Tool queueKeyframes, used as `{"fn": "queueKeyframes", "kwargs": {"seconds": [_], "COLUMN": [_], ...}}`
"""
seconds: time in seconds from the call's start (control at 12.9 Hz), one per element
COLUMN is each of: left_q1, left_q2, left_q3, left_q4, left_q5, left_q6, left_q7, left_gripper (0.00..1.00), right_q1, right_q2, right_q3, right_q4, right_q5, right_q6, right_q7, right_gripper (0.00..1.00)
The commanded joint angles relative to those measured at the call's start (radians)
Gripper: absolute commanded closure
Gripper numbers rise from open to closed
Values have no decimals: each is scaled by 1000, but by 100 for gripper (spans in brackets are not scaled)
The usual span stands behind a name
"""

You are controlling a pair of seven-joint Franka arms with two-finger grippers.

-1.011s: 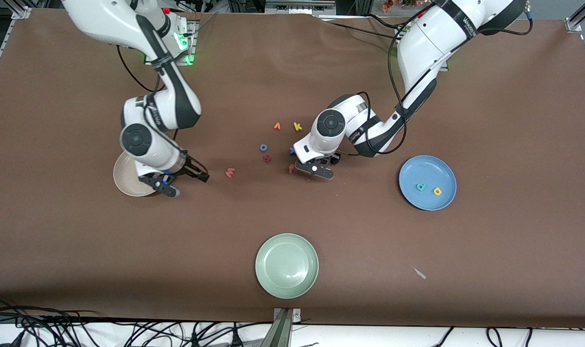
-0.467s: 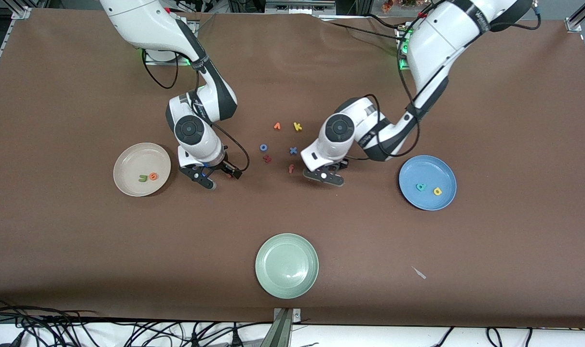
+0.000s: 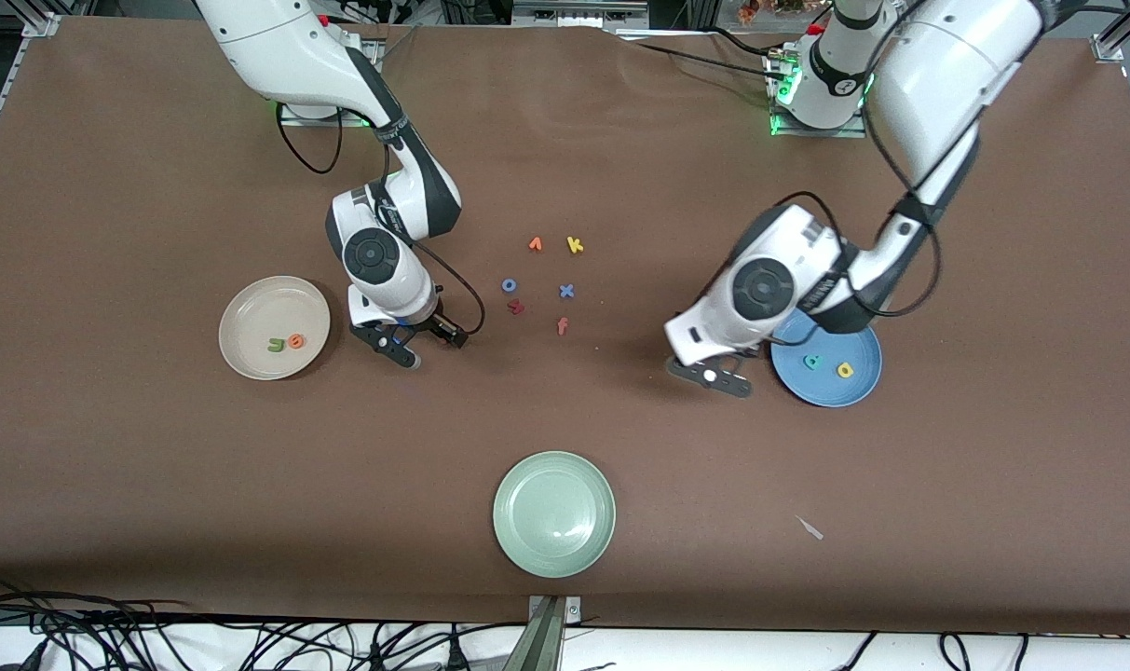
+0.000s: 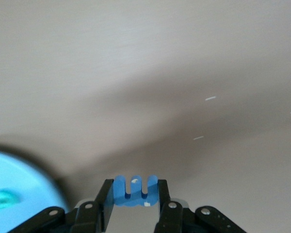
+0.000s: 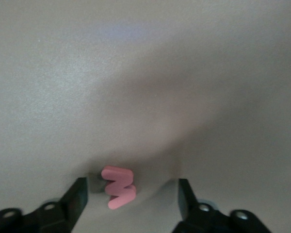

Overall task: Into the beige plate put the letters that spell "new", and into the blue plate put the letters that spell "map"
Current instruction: 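Grasp blue m with the left gripper while the right gripper grasps pink w, then drop the left gripper's m on blue plate while the right gripper drops w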

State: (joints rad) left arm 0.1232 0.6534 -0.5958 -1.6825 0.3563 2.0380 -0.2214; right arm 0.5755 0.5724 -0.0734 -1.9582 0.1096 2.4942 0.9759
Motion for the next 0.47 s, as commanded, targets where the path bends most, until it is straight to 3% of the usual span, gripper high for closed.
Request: {"fn": "queueKeyframes", "kwargs": {"seconds": [0.0,0.23,0.39], "left_q1": [154,248,314], "left_q2": [-5,-6,-11], "left_q3": [-29,-29,-53], "left_q4": [-3,-65,-111], "left_q5": [23,19,18], "left_q6": [-33,-39,-42], "left_q7": [224,278,306], "left_gripper": [78,76,69], "right_q1": [9,12,10], "right_q2": [17,21,30], "right_q3": [-2,-2,-2], "right_q4": [22,22,30], "right_q5": [10,5,4], "right_q6": [3,2,3], "right_q7": [3,-14,-14], "right_gripper": [32,57,66]}}
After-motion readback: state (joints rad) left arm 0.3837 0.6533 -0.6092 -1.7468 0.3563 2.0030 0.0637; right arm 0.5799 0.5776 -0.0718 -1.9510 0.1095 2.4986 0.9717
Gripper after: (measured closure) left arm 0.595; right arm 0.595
